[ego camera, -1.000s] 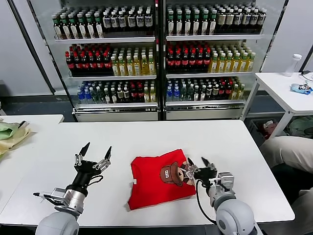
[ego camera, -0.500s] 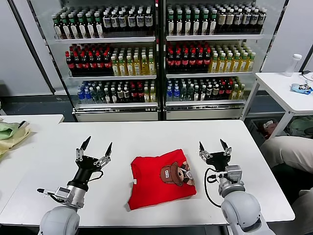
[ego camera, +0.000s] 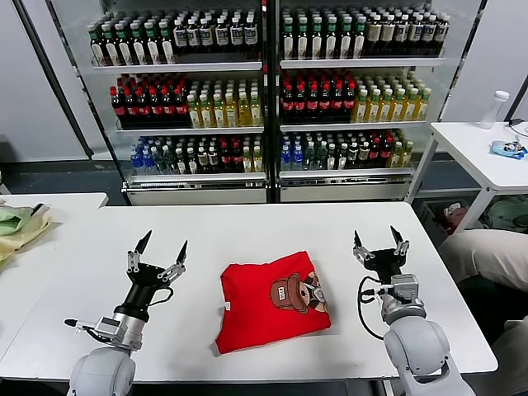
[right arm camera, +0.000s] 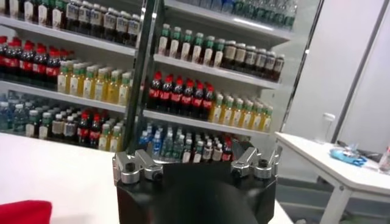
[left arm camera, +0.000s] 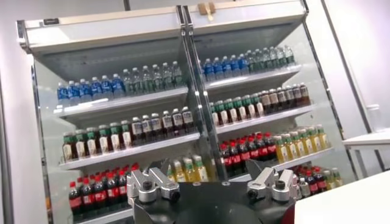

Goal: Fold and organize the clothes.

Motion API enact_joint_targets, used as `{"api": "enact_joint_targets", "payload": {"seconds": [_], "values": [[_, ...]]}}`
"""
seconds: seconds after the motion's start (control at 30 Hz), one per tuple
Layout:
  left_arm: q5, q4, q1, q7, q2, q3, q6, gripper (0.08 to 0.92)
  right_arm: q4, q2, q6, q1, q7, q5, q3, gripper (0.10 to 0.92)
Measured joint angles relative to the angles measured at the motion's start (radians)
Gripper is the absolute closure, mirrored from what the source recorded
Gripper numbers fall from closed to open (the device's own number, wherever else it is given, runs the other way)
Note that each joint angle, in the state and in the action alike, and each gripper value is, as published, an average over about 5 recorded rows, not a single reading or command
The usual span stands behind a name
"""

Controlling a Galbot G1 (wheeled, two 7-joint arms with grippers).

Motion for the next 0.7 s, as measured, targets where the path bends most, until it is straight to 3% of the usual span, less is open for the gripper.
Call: {"api": "enact_joint_targets", "payload": {"seconds": [0.7], "values": [[0.0, -0.013, 0.024, -0.037, -0.009, -0.005, 0.008, 0.177, 0.047, 0.022, 0.043, -0.046, -0.006, -0.062, 0.032, 0.203]]}}
